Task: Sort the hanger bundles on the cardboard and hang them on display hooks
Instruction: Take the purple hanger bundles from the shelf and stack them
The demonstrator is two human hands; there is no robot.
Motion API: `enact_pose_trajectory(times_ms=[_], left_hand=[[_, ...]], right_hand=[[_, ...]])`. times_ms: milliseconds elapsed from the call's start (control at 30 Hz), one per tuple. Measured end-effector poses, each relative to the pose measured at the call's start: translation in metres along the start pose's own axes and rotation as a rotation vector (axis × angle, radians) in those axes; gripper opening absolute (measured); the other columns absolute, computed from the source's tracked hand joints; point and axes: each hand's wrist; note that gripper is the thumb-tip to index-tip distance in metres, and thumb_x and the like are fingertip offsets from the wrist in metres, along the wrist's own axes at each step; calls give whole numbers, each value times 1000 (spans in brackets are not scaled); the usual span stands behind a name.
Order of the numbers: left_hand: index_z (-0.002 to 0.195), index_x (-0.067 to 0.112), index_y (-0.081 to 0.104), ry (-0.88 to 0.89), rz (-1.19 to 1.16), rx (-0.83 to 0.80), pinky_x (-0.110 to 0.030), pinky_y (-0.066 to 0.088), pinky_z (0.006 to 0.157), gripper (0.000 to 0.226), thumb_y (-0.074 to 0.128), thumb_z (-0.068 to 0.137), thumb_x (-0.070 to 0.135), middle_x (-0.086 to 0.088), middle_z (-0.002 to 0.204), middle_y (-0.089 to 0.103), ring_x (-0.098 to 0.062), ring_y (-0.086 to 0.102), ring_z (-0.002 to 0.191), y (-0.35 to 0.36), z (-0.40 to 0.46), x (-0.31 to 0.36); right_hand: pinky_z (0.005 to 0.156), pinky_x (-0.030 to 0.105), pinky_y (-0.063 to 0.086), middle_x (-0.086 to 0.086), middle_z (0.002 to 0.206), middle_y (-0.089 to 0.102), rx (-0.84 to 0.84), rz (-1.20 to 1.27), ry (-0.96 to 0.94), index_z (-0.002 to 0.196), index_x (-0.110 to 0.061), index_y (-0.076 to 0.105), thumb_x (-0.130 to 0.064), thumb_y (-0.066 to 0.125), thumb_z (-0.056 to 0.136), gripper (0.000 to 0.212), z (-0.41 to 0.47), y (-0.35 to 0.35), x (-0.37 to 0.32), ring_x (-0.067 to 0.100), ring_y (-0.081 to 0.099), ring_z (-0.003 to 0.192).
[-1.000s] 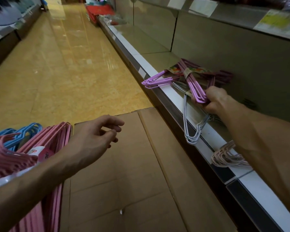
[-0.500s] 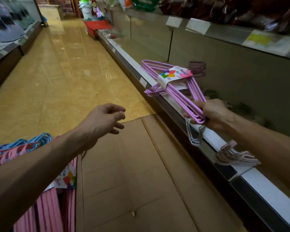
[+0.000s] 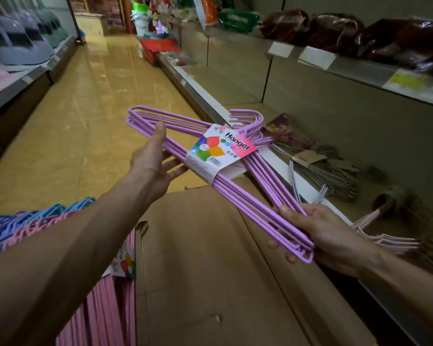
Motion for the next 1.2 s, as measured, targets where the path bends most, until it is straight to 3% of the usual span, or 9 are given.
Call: enact_pose_trajectory(times_ms=[167, 267, 533, 667, 833, 900, 1000, 1100, 1200], left_hand=[[125, 17, 50, 41, -175, 148, -38, 62, 65, 38, 63, 95, 35, -8, 104, 64, -25, 72, 77, -1, 4, 8], [126, 8, 47, 162, -94, 342, -16, 43, 40, 28, 45, 102, 21, -3, 77, 52, -12, 49, 53, -3, 7, 5], [113, 9, 47, 211, -156, 325, -15, 28, 40, 14, 42, 100, 12, -3, 74, 40, -10, 30, 43, -18, 11, 21], [126, 6, 49, 162, -222, 187, -15, 26, 38, 25, 43, 103, 13, 1, 68, 33, -6, 27, 34, -20, 8, 20], [113, 6, 49, 50, -186, 76, -14, 28, 36, 14, 43, 104, 16, 2, 64, 30, -5, 27, 34, -12, -2, 4], [102, 8, 47, 28, -143, 79, -16, 37, 39, 12, 45, 104, 20, 0, 67, 37, -6, 36, 37, -10, -3, 0], [103, 7, 50, 7, 75, 89, -34, 58, 67, 19, 49, 103, 25, -6, 80, 55, -15, 58, 63, -14, -2, -2], [90, 9, 54, 36, 446, 118, -43, 56, 80, 21, 50, 101, 26, -11, 87, 62, -26, 64, 83, -23, 5, 0], [126, 7, 54, 233, 796, 223, -40, 49, 96, 40, 52, 97, 34, -14, 124, 58, -29, 58, 108, -31, 12, 10]], right_hand=[[58, 34, 60, 27, 89, 72, -91, -106, 2, 116, 5, 63, -18, 51, 99, 31, -9, 4, 3, 31, 73, 72], [70, 34, 61, 28, 96, 72, -82, -151, -7, 113, -3, 70, -19, 58, 94, 28, -8, 8, 4, 33, 72, 81], [74, 31, 57, 12, 86, 63, -316, 258, 139, 104, 2, 68, -46, 80, 76, 57, 5, 20, -9, 23, 63, 76], [58, 29, 52, 8, 80, 57, -490, 438, 172, 102, -2, 63, -50, 78, 78, 56, 13, 32, -19, 19, 58, 63], [34, 22, 45, 0, 56, 53, -676, 593, 185, 88, -9, 56, -59, 64, 85, 51, 19, 46, -26, 11, 52, 37], [27, 18, 37, -2, 44, 44, -638, 642, 212, 73, -11, 52, -54, 71, 81, 47, 19, 51, -29, 7, 45, 29], [23, 14, 26, -5, 37, 33, -450, 568, 196, 61, -15, 43, -51, 73, 79, 50, 17, 55, -33, 4, 34, 22], [25, 12, 20, -6, 38, 27, -282, 386, 95, 63, -18, 36, -51, 68, 80, 49, 16, 60, -32, 3, 28, 23], [29, 12, 24, -3, 41, 32, -197, 175, -2, 56, -17, 51, -48, 72, 74, 41, 19, 67, -27, 5, 30, 26]])
Point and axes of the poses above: each hand's wrist, its own z-axis towards the middle knuckle, its own y-axis out of the palm, x = y × z
